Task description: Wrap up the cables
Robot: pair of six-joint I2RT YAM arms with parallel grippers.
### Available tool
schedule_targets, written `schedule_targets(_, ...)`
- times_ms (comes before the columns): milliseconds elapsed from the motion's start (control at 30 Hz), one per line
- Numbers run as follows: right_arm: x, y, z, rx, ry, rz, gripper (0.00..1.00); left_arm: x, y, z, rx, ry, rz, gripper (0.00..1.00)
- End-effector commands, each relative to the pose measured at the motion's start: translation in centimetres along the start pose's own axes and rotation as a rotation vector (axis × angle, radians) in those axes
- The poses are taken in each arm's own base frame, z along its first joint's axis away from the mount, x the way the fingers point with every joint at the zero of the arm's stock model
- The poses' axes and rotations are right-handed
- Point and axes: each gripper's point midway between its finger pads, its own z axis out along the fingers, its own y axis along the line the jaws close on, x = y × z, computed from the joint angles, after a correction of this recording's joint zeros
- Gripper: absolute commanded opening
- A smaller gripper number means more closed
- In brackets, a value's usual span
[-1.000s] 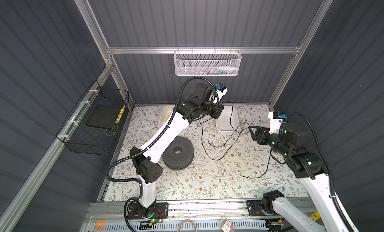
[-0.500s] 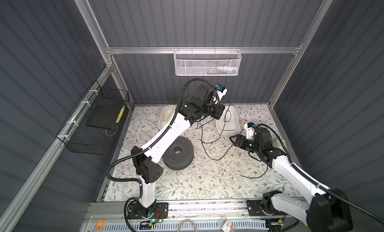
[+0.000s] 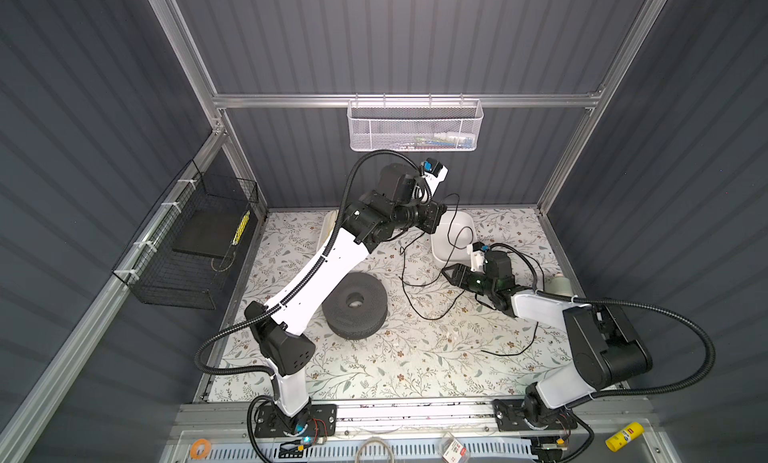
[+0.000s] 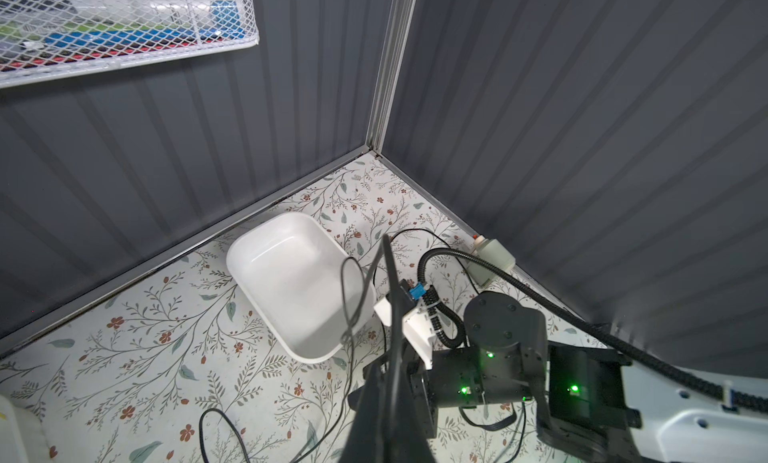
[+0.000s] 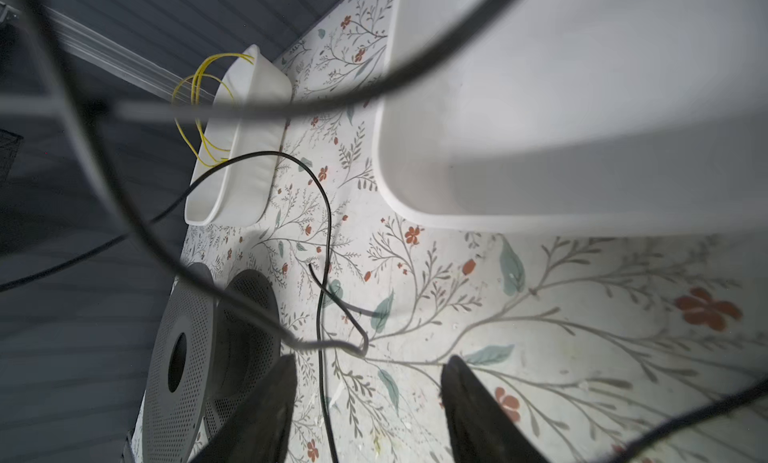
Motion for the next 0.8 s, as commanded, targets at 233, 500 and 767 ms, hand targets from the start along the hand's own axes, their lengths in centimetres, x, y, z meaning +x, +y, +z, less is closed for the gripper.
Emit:
schedule_targets(233,-2.7,2.3,2.0,-0.075,-0.091,-0.014,0.16,-0.9,-1.4,-1.8,0.046,-0.05,-0.009,0.0)
schedule_targets(500,-2.4,2.4,2.0,-0.07,-0.095,-0.044,0.01,-1.1,-1.0,-2.2,0.038,-0.065,-0.011,0.0)
schedule_targets(767,1.3,5.7,-1.4,-0.181,0.001,-0.116,0.0,-0.4,3.9,-1.7,-0.08,-0.049,-0.034,0.0)
